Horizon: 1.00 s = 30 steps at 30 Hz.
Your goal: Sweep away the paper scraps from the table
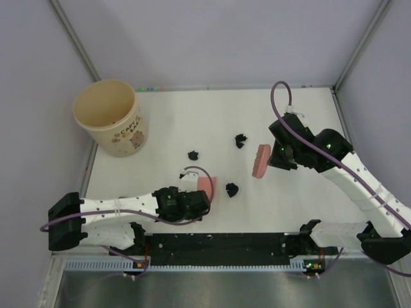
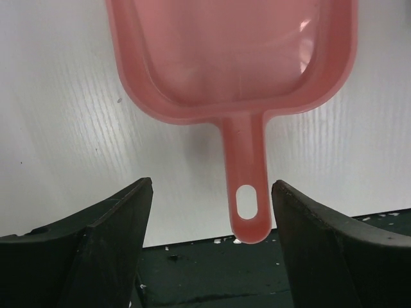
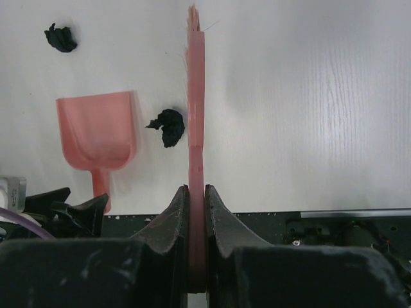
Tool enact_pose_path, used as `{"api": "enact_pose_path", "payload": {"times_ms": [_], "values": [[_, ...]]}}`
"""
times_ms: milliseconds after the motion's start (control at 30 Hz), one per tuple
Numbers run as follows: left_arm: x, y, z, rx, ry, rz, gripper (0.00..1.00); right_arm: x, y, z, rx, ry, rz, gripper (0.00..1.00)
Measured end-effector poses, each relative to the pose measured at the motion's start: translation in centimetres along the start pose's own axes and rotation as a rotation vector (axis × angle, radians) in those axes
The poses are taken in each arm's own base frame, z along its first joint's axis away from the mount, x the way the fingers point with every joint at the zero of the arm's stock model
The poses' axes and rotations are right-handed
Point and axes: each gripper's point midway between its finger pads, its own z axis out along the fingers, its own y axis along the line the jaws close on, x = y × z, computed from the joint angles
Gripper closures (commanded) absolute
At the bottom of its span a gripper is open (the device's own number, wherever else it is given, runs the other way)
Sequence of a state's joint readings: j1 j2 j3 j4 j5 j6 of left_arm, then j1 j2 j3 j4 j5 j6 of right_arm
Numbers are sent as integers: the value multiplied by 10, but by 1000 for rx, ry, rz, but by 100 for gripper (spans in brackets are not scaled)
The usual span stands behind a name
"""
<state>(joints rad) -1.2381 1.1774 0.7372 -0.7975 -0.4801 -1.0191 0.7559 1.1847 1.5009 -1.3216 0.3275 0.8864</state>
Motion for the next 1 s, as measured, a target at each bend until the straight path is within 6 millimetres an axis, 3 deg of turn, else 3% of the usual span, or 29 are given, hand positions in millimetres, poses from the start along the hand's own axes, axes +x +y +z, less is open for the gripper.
{"api": "enact_pose_path", "payload": {"times_ms": [167, 267, 500, 867, 1000], "values": [[17, 2, 7, -2, -23, 41, 22, 6, -4, 2, 7, 16, -3, 100], [17, -6, 7, 11, -60, 63, 23, 6, -3, 2, 3, 17, 1, 100], [15, -9, 13, -14, -108, 81, 37, 8, -2, 1, -5, 26, -10, 100], [13, -12, 22, -26, -146, 86, 41, 8, -1, 1, -14, 31, -23, 100], [15, -13, 26, -27, -146, 90, 52, 8, 0, 1, -17, 30, -23, 100]]}}
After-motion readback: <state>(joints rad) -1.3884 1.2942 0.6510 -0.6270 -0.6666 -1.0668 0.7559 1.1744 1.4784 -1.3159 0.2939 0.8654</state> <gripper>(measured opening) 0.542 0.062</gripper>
